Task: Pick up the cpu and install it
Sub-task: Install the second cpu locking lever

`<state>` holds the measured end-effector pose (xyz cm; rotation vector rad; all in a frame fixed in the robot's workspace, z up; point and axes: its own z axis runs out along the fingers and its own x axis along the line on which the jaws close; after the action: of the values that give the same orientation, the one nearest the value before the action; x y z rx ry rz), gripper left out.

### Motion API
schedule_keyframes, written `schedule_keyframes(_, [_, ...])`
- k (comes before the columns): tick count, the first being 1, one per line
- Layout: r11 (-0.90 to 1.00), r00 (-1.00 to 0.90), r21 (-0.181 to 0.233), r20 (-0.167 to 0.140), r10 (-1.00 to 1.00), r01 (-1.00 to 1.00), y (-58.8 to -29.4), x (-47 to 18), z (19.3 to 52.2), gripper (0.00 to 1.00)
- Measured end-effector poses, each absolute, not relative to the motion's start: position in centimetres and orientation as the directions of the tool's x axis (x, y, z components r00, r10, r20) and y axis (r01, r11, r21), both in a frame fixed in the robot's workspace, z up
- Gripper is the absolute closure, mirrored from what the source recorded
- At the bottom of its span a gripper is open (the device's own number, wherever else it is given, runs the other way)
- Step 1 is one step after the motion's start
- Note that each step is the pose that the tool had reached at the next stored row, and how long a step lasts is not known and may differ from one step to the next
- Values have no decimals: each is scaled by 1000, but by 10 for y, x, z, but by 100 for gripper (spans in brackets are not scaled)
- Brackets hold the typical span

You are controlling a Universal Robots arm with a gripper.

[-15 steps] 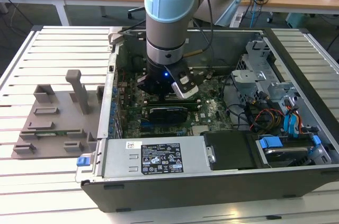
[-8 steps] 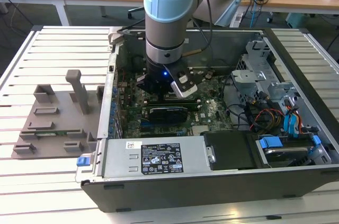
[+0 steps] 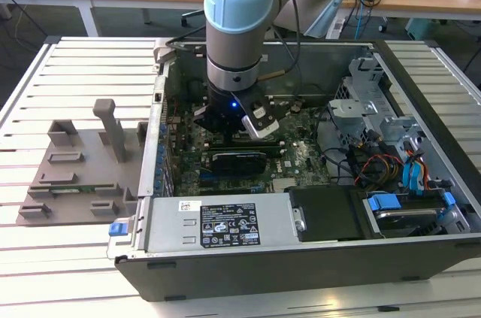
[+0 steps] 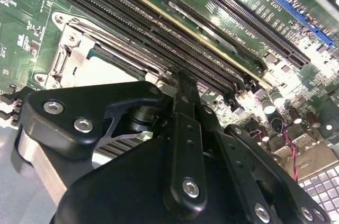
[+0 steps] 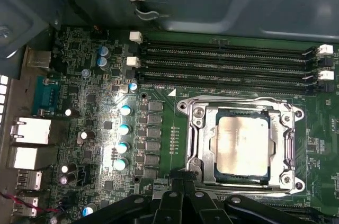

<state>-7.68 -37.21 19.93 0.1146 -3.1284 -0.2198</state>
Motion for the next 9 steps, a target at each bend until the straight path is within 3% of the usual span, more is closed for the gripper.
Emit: schedule_keyframes(9, [988,-997,134,-4,-73,-73,-370,-74,208,89])
